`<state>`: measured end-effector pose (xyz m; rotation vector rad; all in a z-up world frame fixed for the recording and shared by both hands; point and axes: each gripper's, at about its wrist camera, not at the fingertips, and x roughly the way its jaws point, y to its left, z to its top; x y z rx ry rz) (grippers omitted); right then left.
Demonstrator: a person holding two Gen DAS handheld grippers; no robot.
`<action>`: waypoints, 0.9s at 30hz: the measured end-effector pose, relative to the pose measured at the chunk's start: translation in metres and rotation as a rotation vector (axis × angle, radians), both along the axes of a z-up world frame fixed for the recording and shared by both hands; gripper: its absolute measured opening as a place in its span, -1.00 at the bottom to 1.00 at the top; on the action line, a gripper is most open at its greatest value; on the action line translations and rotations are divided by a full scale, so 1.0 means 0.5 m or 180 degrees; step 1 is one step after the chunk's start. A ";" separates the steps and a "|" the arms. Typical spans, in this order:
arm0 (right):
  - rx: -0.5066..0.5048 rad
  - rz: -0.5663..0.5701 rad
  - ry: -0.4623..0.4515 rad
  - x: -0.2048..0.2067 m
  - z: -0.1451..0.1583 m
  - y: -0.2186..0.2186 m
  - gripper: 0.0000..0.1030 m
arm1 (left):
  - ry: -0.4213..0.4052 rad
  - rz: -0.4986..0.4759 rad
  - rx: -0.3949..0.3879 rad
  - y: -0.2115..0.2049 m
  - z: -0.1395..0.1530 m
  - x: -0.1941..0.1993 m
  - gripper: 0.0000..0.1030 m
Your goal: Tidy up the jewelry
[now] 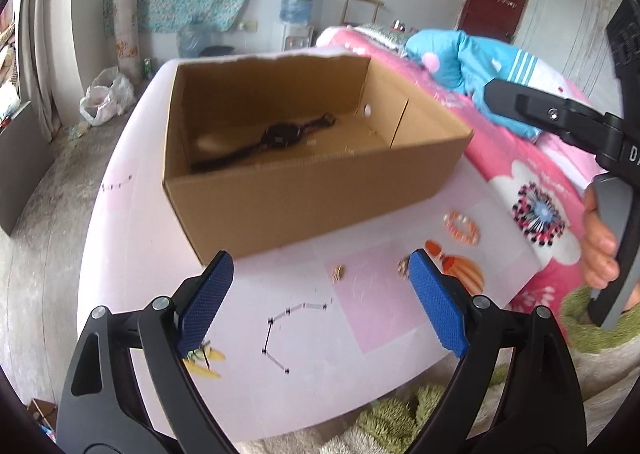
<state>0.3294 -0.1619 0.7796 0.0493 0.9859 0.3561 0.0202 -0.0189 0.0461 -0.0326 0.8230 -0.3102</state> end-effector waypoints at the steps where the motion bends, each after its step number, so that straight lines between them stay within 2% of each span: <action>1: -0.0119 -0.0019 -0.0019 -0.008 0.001 0.004 0.87 | 0.0007 -0.0009 -0.0004 -0.001 -0.005 -0.003 0.67; 13: -0.0795 -0.0285 -0.0201 -0.095 -0.011 0.001 0.87 | 0.0003 -0.0102 0.0024 -0.011 -0.017 -0.008 0.67; 17: -0.0635 -0.0263 -0.0054 -0.103 -0.024 -0.008 0.87 | 0.0054 -0.0068 0.0061 -0.011 -0.025 -0.004 0.67; 21: -0.0276 -0.0261 0.0101 -0.096 -0.039 -0.022 0.87 | 0.0195 0.0018 0.0075 -0.003 -0.039 0.006 0.67; 27: -0.0187 -0.0307 0.0171 -0.089 -0.055 -0.020 0.87 | 0.0349 0.0125 0.0040 0.017 -0.055 0.014 0.67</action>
